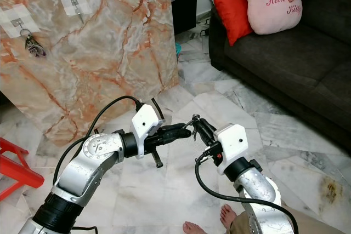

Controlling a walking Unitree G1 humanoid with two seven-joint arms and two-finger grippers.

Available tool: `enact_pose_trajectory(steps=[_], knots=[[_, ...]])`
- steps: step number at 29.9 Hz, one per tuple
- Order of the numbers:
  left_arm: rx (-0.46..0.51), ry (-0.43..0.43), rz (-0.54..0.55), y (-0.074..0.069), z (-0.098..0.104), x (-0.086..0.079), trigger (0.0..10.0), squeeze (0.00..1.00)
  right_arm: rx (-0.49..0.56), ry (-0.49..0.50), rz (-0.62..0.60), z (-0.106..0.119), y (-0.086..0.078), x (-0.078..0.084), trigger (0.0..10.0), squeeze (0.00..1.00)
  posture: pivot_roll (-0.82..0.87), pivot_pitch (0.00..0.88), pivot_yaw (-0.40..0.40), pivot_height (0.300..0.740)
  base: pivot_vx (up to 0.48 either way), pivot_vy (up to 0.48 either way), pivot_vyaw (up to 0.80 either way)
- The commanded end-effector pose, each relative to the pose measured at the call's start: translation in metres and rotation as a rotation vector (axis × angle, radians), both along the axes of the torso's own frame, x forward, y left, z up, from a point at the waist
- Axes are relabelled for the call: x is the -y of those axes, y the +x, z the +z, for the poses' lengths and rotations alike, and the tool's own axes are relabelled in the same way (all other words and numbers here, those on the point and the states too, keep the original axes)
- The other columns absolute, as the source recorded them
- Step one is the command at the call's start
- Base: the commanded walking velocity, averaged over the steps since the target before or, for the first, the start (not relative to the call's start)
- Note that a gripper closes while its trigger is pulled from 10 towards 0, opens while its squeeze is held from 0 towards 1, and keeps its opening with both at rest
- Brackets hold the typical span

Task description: Hang keys on a hook

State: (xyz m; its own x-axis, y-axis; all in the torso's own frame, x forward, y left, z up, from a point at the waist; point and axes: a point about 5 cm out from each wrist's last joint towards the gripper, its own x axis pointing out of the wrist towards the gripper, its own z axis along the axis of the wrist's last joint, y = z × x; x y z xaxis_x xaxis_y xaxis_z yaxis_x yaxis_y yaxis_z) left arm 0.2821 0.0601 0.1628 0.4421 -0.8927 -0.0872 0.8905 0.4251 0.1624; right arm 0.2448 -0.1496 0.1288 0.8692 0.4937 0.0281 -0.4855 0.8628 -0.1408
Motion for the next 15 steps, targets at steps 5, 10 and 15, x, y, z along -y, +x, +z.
enact_pose_trajectory(steps=[5,10,15], knots=[[0.020,0.016,-0.013,-0.0012,0.0009,0.0024,10.0,0.00,-0.012,0.012,0.017,-0.0017,0.0002,-0.0023,0.0,0.00,-0.10,0.039,0.036,0.740,0.000,0.000,0.00],[0.041,0.018,0.025,0.0019,0.0024,-0.0004,10.0,0.00,-0.020,0.023,0.034,-0.0029,-0.0007,-0.0062,0.0,0.00,-0.10,0.045,0.034,0.740,0.000,0.000,0.00],[0.062,0.034,0.027,0.0031,0.0027,-0.0032,10.0,0.00,-0.022,0.022,0.032,-0.0031,0.0003,-0.0059,0.0,0.00,-0.09,0.053,0.032,0.740,0.000,0.000,0.00]])
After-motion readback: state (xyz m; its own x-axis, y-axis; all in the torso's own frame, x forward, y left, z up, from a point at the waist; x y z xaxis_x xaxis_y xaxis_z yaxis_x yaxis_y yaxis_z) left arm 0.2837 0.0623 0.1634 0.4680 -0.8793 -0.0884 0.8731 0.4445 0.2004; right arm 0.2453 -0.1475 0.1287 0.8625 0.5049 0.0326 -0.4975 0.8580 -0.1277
